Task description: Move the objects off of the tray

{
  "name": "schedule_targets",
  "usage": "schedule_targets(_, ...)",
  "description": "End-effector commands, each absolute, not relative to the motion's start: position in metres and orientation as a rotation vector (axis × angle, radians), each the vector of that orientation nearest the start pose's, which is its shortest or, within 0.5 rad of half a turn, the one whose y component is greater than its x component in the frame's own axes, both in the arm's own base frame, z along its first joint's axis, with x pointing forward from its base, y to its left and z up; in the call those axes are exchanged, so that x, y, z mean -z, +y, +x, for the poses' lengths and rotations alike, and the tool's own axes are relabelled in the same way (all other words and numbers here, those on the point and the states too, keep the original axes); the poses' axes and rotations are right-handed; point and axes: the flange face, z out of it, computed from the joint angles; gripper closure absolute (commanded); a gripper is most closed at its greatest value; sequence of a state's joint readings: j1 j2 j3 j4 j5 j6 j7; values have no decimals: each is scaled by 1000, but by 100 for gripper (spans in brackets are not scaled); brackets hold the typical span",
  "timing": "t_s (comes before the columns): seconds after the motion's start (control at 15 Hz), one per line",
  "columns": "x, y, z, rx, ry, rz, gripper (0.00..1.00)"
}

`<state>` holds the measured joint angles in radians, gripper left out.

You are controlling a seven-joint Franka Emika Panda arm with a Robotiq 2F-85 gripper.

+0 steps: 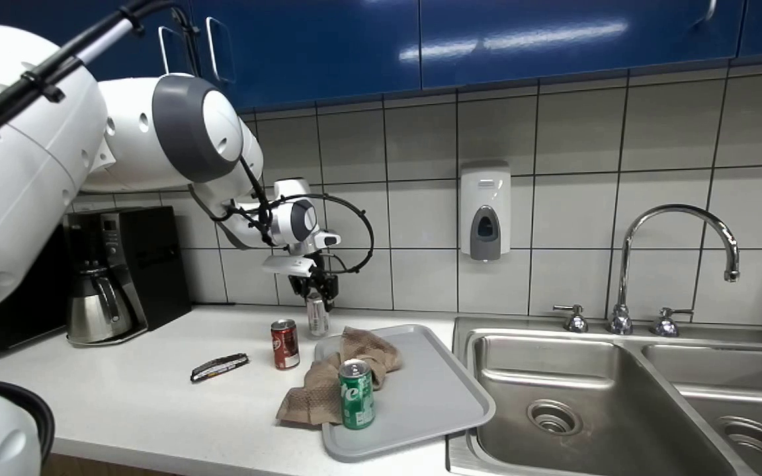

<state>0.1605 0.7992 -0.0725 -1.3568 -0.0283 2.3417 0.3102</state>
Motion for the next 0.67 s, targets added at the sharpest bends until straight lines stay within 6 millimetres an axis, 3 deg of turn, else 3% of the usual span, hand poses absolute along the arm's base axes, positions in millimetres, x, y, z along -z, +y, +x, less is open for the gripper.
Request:
schedule_targets(0.0, -273, 80, 760, 301, 246, -3168, 62)
schedule_targets(0.07, -273, 80, 760, 301, 248, -3169, 44)
schedule_targets(0.13, -273, 80, 760, 298, 250, -3170, 12)
schedule_targets(0.33, -274, 81, 762, 301, 251, -3171, 0)
schedule_targets(0.6, -278, 81, 764, 305, 255, -3169, 0)
